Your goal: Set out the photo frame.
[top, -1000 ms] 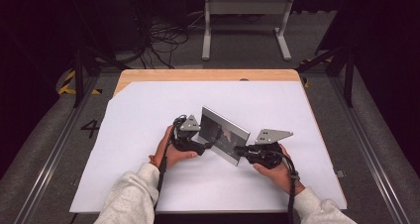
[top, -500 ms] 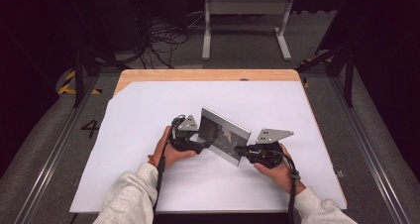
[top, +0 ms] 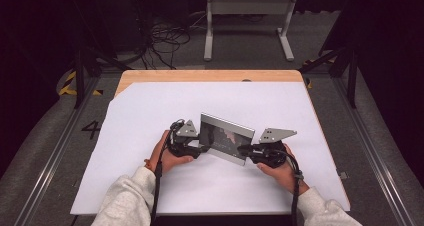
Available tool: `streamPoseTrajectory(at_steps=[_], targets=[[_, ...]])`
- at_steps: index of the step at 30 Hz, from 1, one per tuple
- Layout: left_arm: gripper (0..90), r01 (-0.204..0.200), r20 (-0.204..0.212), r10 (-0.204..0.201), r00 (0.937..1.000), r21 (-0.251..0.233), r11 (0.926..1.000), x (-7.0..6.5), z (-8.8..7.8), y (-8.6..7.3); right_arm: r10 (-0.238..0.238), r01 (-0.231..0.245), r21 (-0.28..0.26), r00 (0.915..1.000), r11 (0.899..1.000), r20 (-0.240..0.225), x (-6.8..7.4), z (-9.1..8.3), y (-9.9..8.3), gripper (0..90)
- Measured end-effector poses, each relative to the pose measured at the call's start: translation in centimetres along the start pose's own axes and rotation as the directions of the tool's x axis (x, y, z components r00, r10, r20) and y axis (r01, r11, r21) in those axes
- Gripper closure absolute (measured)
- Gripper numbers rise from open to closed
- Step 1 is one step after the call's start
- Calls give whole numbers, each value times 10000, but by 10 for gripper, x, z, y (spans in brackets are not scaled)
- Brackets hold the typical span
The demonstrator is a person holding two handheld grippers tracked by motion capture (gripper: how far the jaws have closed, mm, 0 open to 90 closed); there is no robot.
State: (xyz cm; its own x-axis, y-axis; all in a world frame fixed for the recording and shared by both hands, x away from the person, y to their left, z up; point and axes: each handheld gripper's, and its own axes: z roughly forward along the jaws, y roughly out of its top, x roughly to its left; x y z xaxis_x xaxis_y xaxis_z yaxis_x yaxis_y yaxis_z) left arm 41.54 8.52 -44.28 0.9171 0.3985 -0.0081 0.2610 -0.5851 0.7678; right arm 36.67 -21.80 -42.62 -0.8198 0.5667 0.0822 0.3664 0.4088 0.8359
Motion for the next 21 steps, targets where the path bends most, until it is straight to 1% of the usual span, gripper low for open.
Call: streamPoseTrajectory(at_steps=[1,3,4,8,9,11,13,16,17,19,21], targets=[[502,32,16,-32,10000,46,10000,-1,-1,0,0,0,0,10000,10000,0,0,0,0,767],[502,-130,-27,130,9999,156,9998,-5,-3,-1,26,-26,11,10000,10000,37,-1,0,0,752],[503,-135,33,135,9999,213,9997,-6,-4,-2,44,-44,9,10000,10000,69,-1,0,0,743],[517,-248,48,247,9997,272,9993,-11,-7,-4,26,-29,81,9995,10000,310,-1,0,0,707],[517,-361,-24,362,9993,324,9988,-12,-7,-4,30,-35,123,9994,9999,345,-1,0,-1,693],[524,-413,-75,416,9991,379,9984,-13,-8,-4,90,-105,317,9989,9994,451,-2,1,-3,642],[531,-394,-132,399,9991,379,9985,-15,-8,-4,134,-152,386,9988,9991,462,-3,0,-5,650],[541,-418,-195,426,9989,392,9984,-16,-8,-5,18,-44,487,9986,9988,529,-1,-3,-6,690],[541,-416,-250,427,9988,414,9983,-16,-8,-5,18,-44,487,9986,9988,529,-1,-3,-6,690],[570,-460,-311,475,9984,463,9979,-17,-9,-5,-55,18,617,9981,9981,609,0,-4,-6,730],[583,-493,-346,513,9981,559,9972,-17,-8,-5,-114,67,667,9975,9978,698,2,-4,-6,729]])
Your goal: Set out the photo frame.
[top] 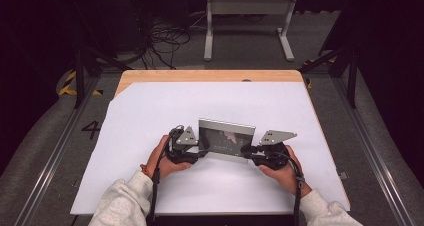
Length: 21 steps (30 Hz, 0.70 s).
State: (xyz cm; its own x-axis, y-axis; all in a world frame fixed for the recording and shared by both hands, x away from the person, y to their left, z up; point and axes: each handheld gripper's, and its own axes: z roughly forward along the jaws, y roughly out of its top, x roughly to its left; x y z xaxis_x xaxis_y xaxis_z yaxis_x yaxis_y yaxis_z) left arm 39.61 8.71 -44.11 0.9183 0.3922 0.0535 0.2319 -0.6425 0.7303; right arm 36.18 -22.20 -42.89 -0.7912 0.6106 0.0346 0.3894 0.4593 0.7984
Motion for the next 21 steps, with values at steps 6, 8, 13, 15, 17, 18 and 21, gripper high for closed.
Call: streamPoseTrajectory(at_steps=[6,8,13,15,17,18,21], targets=[[626,21,-130,-20,9999,57,10000,0,-1,-1,21,-21,-24,9999,10000,117,-1,2,1,716],[639,-7,-135,8,9999,46,10000,0,-2,-1,91,-90,-80,9998,9999,180,-2,4,1,708],[667,58,-255,-57,9997,54,10000,-1,-4,-3,230,-226,-154,9994,9996,268,-4,7,3,692],[669,23,-329,-21,9995,56,10000,-1,-4,-3,242,-237,-180,9993,9996,294,-5,8,4,687],[674,37,-325,-35,9995,61,10000,-1,-4,-3,247,-241,-220,9992,9995,299,-5,10,4,682],[679,33,-375,-32,9993,44,10000,0,-4,-4,269,-262,-226,9992,9994,311,-5,10,4,678],[695,127,-391,-124,9992,67,9999,0,-5,-4,267,-257,-264,9989,9993,382,-5,12,5,670]])
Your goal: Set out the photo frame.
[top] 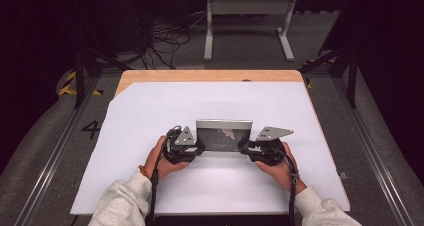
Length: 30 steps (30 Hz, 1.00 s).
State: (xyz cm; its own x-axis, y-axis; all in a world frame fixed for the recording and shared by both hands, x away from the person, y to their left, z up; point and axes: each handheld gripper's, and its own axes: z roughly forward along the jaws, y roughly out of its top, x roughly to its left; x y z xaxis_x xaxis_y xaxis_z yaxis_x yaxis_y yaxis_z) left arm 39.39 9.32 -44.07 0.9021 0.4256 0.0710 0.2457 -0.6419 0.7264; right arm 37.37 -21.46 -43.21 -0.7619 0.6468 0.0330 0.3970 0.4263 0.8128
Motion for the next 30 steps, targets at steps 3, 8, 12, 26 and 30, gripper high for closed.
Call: streamPoseTrajectory(at_steps=[3,8,12,26,30], targets=[[694,-41,-82,41,10000,44,10000,0,0,0,39,-39,-3,10000,10000,3,-1,2,1,668],[693,-26,-76,26,10000,0,10000,1,0,0,26,-26,-59,10000,10000,46,0,3,1,664],[687,-31,-172,32,9998,49,10000,0,1,0,-3,4,-74,10000,10000,55,0,3,1,664],[661,52,-565,-48,9984,65,10000,-2,3,0,-304,305,-19,9991,9995,302,2,2,1,669],[618,271,-401,-279,9988,-209,9994,-1,0,-2,-450,449,31,9985,9990,302,3,1,-1,660]])
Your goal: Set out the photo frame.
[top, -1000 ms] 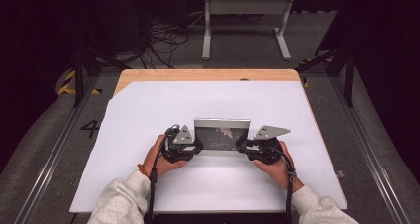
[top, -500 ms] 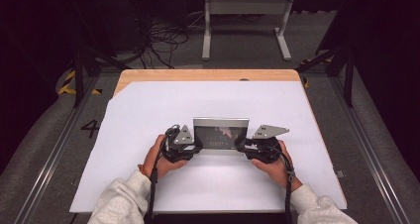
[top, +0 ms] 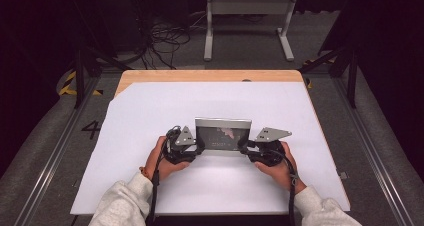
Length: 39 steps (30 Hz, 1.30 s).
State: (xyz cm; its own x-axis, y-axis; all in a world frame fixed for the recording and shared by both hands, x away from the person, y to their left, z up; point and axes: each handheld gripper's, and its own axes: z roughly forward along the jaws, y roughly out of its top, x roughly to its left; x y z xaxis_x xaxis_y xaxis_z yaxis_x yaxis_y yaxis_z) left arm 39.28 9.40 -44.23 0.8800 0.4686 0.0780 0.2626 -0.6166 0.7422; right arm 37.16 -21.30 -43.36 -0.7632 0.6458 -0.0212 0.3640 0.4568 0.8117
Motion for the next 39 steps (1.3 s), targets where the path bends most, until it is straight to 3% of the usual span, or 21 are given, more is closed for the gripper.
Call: streamPoseTrajectory(at_steps=[9,15,21,22,26,31,39], targets=[[571,-100,-84,99,9999,-195,9998,-5,-6,-2,-182,183,119,9998,9998,-79,1,-6,-3,613],[482,13,-311,-23,9995,-314,9995,-6,-8,-5,-294,296,147,9995,9995,-101,3,-7,-2,516],[330,252,-282,-265,9992,-457,9986,-7,-10,-10,-498,497,193,9988,9986,23,5,-6,-1,380],[262,286,-376,-302,9988,-421,9987,-7,-10,-10,-531,532,159,9985,9985,-105,6,-5,-1,349],[199,341,-449,-358,9983,-371,9987,-10,-10,-12,-708,710,230,9974,9972,-98,9,-3,-1,265],[107,383,-316,-392,9987,-265,9989,-13,-10,-18,-824,824,433,9966,9957,-16,10,-1,-3,135],[48,47,188,-41,9998,-322,9995,-22,-17,-26,-927,948,424,9945,9946,-498,14,-3,-9,91]])
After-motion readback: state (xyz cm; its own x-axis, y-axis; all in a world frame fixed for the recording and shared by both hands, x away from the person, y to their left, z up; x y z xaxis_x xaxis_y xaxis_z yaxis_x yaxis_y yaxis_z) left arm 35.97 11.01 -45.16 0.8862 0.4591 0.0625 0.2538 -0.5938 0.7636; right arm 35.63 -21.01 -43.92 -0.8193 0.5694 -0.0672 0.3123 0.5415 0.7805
